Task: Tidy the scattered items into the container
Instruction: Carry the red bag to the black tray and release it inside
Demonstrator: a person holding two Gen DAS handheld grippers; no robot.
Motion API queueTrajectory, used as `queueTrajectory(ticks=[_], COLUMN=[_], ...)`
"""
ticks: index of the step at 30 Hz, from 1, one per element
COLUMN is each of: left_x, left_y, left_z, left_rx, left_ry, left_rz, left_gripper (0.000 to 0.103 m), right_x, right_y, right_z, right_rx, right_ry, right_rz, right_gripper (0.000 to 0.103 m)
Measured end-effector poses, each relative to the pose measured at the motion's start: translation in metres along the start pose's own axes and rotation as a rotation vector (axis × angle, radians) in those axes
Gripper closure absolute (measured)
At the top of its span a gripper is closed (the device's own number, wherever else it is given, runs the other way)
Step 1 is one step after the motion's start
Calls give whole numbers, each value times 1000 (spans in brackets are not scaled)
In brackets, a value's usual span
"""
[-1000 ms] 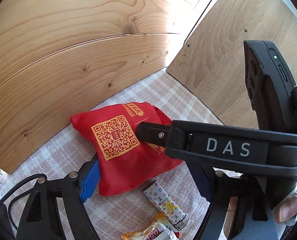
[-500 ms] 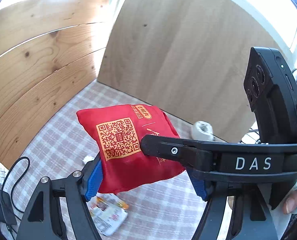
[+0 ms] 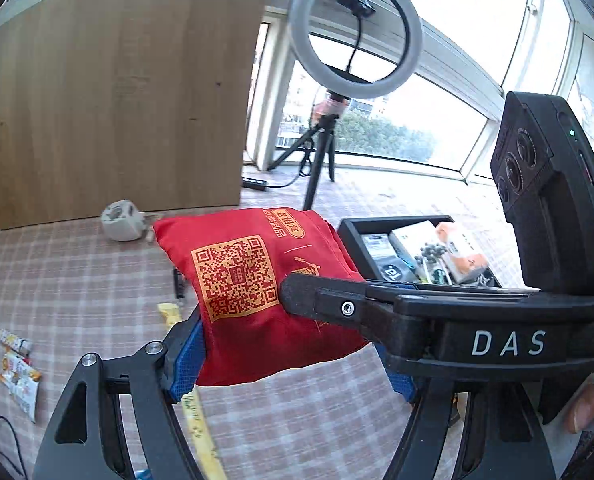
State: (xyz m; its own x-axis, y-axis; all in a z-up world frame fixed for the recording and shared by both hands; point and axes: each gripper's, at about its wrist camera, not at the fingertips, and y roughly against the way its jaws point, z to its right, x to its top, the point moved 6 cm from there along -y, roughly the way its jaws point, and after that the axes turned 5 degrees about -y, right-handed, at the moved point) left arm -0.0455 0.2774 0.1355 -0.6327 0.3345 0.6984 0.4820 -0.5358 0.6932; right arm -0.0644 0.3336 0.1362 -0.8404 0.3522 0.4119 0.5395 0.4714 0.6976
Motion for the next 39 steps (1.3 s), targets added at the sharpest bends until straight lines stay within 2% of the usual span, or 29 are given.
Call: queueTrajectory(ticks=[6, 12, 13, 14, 16, 17, 21, 25, 31, 39], left_x=[-2, -6, -5, -5, -4, -4, -3, -12, -19, -43], left_y=[-44, -74, -77, -80, -76, -76, -73, -58, -25, 9], left_z=[126, 227, 237, 243, 237, 232, 192, 151, 107, 29], left_rx=[-109, -212, -216, -190, -137, -136, -54, -5, 36, 94], left_ry=[-83, -128, -145, -158, -153, -140, -78, -28, -22, 37], left_rz=[-49, -106, -120, -127, -122, -129, -134, -136, -108, -121], left_gripper=[31, 30, 28, 28, 29, 29, 29, 29, 29, 29], right_x=[-11, -25, -29, -29, -25, -25, -30, -37, -36, -39], right_y=[86, 162, 173, 184, 212, 227, 258, 259, 230, 166], right_z=[108, 196, 206, 217, 241, 250, 271, 264, 218, 154], right_rx=[-94, -202, -223, -272, -436, -468, -434, -430, -416, -387], right_ry=[-78, -130, -126, -115, -110, -116, -210, -233, -161, -76], right_rz=[66, 90, 91, 99, 170, 204, 272, 273, 286, 239], right_gripper=[50, 49, 47, 44, 38, 38, 34, 34, 33, 33])
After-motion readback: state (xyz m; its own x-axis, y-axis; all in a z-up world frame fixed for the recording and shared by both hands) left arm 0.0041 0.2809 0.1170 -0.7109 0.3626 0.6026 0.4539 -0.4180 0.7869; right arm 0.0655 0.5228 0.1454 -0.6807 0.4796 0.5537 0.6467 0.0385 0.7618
